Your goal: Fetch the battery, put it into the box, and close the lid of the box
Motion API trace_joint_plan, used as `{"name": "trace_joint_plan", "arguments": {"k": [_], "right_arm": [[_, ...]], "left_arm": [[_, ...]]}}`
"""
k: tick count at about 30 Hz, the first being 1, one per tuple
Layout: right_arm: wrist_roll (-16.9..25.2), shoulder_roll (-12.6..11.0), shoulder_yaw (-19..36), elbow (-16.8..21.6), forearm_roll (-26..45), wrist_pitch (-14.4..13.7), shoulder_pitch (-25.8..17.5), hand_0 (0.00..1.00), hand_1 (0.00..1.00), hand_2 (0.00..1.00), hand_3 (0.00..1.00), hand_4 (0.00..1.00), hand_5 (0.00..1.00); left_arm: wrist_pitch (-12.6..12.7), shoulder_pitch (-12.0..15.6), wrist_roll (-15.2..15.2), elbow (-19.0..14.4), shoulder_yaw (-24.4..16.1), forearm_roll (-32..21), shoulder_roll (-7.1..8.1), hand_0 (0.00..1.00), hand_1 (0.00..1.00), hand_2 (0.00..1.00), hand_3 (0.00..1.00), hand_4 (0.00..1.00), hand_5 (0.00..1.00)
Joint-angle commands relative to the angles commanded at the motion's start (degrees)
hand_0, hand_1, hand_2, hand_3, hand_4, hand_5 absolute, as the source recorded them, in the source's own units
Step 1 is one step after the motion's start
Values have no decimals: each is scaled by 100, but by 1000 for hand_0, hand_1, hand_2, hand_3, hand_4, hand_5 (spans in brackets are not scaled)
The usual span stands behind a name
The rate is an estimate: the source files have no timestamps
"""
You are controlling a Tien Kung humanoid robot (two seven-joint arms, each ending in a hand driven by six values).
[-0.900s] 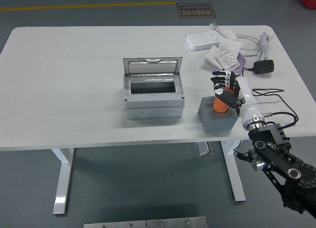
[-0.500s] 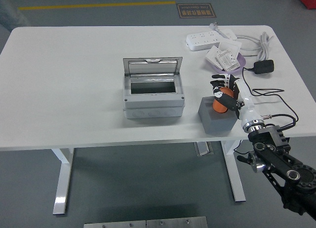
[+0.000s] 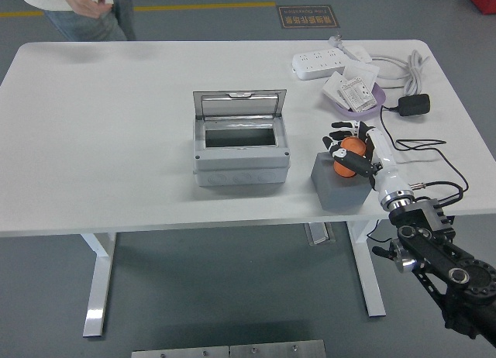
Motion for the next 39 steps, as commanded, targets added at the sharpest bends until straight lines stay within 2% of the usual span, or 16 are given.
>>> {"name": "trace_joint_plan", "arguments": {"k": [1,16,18,23,24,30,31,39], "right_arm": [[-1,1,0,0,-2,-2,2,687,675,621,679,868,205],[-3,5,-89,-121,-14,-3,3,672,673,625,683,873,221],[35,2,-103,-147,0,-29,3,653,666,625,682,843,207],[148,-1,-122,-165,84,-127,-3,653,666,625,682,843,207],[169,5,-118,-167,123,-144,-8,580,645,612,657,784,178],[231,41,-123,-158,253,-229,-25,580,645,612,657,784,178],[232,45,-131,-157,261,-240,-27,449,606,570,629,683,93],[187,77,-260,-188,273,-257,-29,419,598,565,622,669,95]], "left_arm": [[-1,-2,1,0,-1,2,-1,626,752,705,782,853,345],[-21,-28,-5,0,32,-9,-16,611,754,706,782,852,338],[-22,-30,-6,0,42,-16,-18,605,754,708,781,847,329],[-29,-37,-2,0,52,-20,-22,605,754,708,781,847,329],[-33,-38,-2,0,61,-27,-23,594,758,710,781,843,321],[-54,-46,-17,0,156,-95,-32,594,758,710,781,843,321],[-58,-49,-20,0,178,-110,-33,590,762,717,776,837,310],[-76,-68,-37,0,250,-152,-31,584,766,721,774,839,302]]}}
